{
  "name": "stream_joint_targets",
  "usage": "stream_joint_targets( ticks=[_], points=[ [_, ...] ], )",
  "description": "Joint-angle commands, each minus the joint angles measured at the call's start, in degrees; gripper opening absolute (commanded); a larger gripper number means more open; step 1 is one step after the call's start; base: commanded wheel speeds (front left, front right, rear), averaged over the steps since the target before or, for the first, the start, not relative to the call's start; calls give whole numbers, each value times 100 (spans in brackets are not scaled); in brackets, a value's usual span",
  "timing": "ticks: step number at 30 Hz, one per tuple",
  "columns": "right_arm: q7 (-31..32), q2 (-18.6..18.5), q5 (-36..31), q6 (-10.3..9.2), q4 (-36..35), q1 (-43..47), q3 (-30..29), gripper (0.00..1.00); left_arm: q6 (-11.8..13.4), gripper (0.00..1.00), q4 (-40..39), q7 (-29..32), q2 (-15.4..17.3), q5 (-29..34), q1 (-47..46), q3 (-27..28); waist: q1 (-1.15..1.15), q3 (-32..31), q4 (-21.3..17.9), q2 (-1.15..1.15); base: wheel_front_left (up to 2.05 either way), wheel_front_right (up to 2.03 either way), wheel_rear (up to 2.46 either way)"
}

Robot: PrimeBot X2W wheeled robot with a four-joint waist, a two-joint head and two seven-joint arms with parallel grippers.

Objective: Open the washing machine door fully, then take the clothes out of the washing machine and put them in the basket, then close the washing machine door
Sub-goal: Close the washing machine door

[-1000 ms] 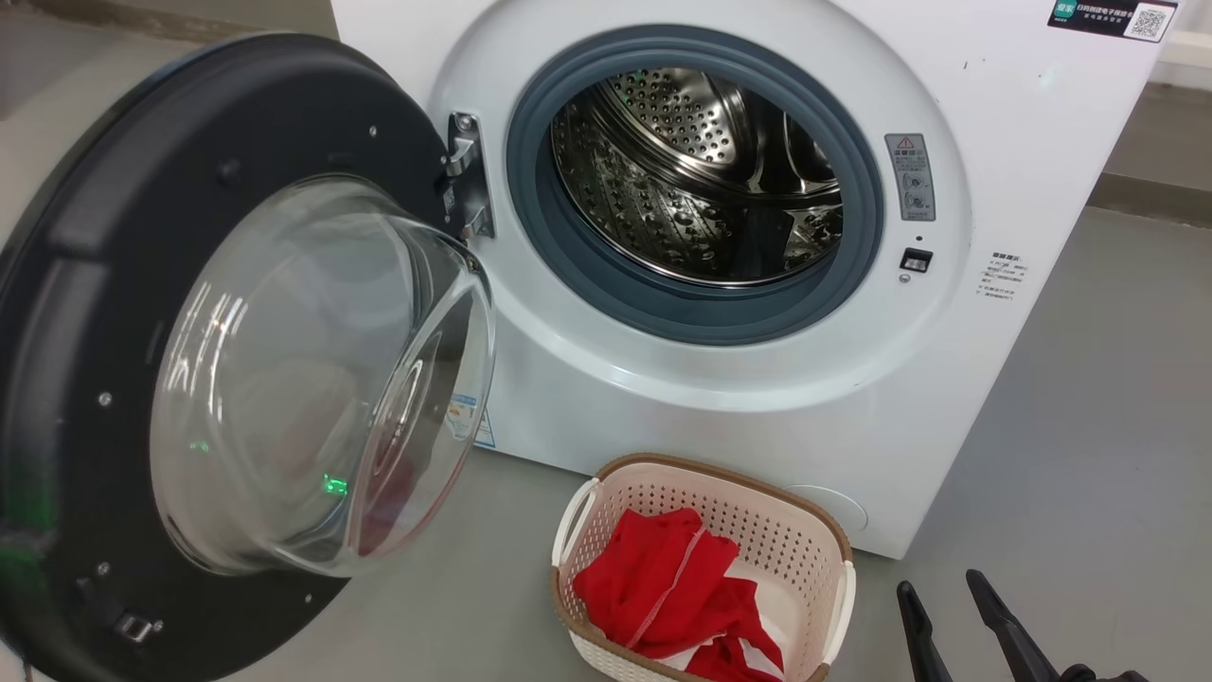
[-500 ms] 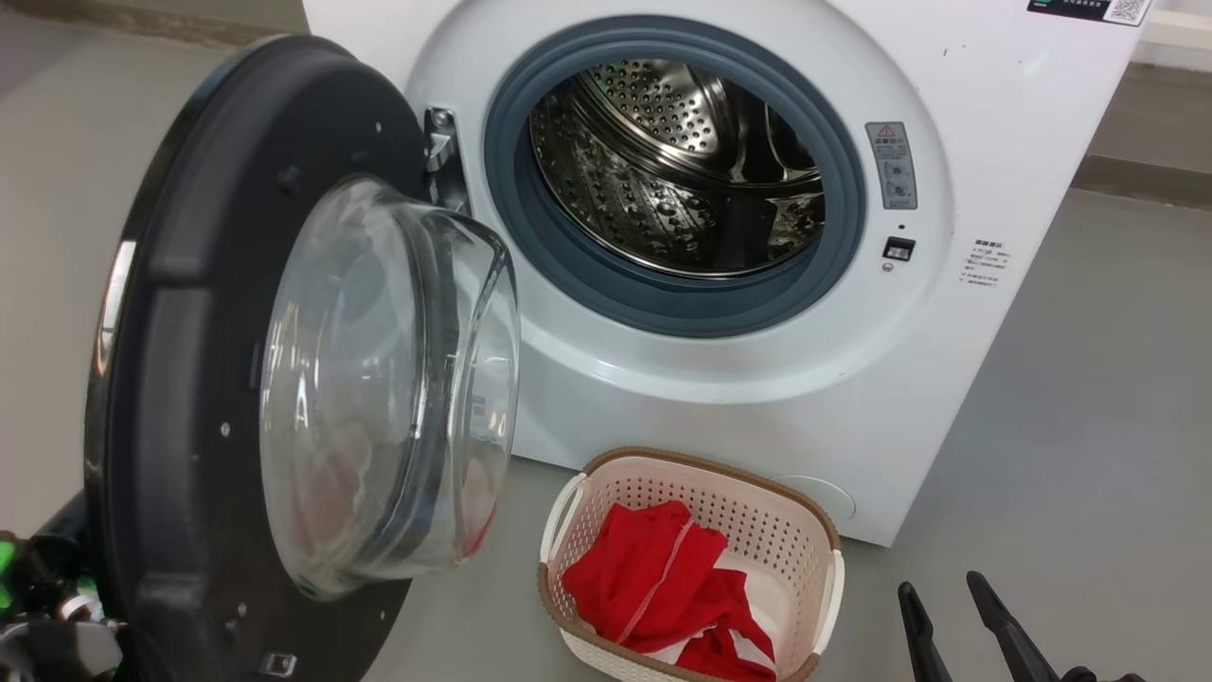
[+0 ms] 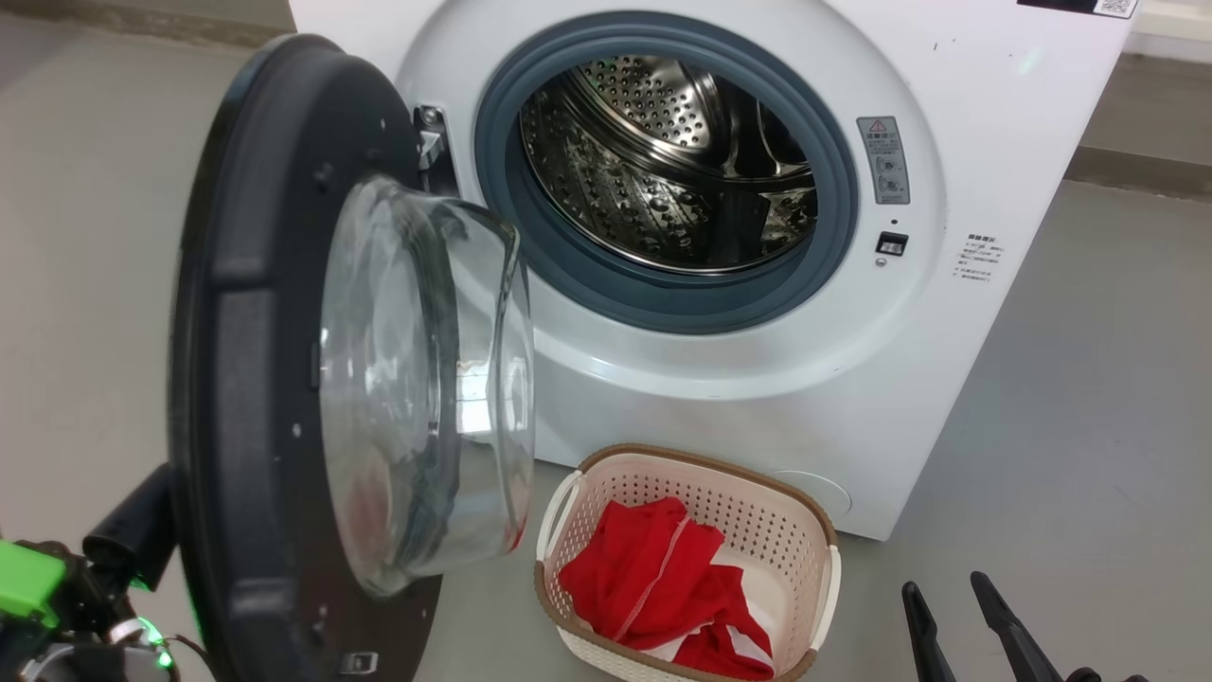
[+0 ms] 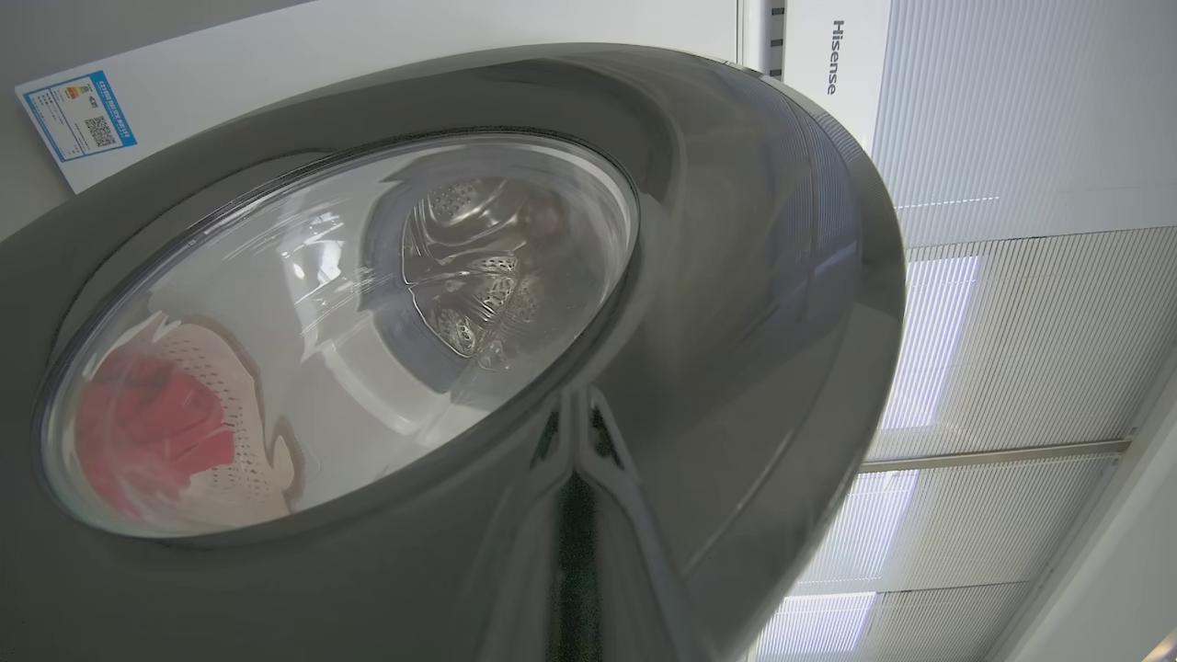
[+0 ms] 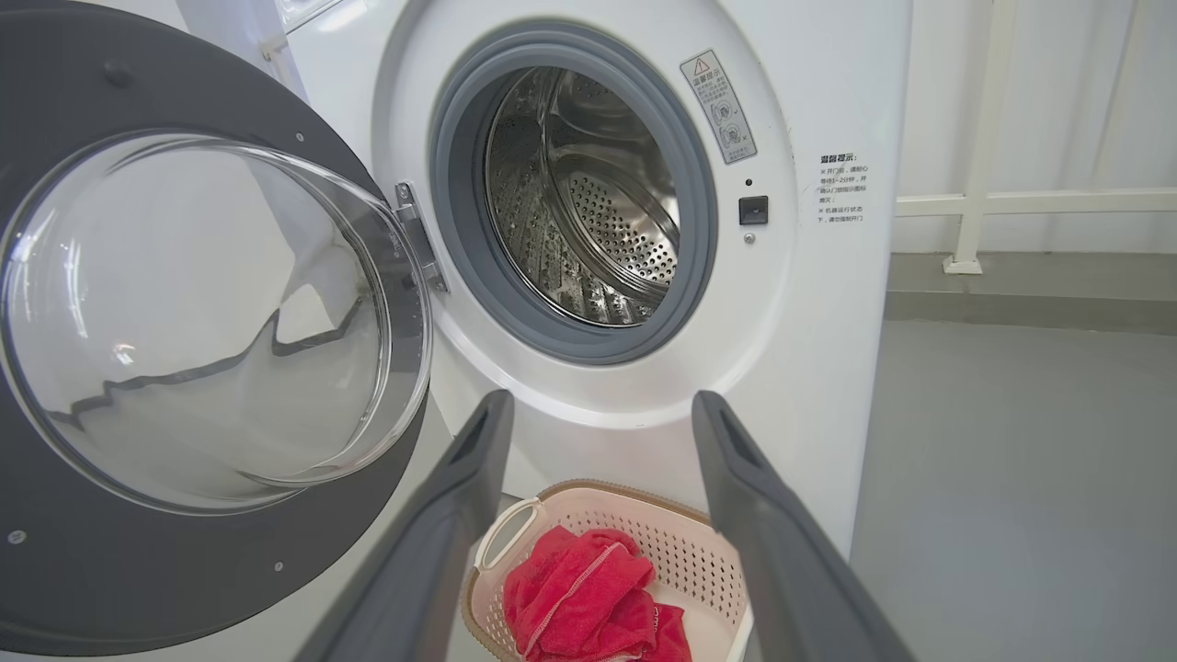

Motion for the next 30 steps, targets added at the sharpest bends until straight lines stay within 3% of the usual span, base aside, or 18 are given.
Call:
stream_joint_targets(
  ticks=[1, 16, 30],
  points=[
    [-81, -71, 68, 9, -123, -217, 122, 100, 56, 0, -336, 103, 29, -86, -43, 19, 0, 17, 22, 0, 0, 0, 0],
    [-109, -71, 69, 9, -82, -318, 152, 100, 113, 0, -949, -12, -35, -381, 150, -646, 0, 129, -166, 0, 0, 0, 0],
    [-116, -71, 21, 9, -87, -375, 157, 100, -65, 0, -1005, -324, -44, -682, 157, -1293, 0, 192, -646, 0, 0, 0, 0]
  ],
)
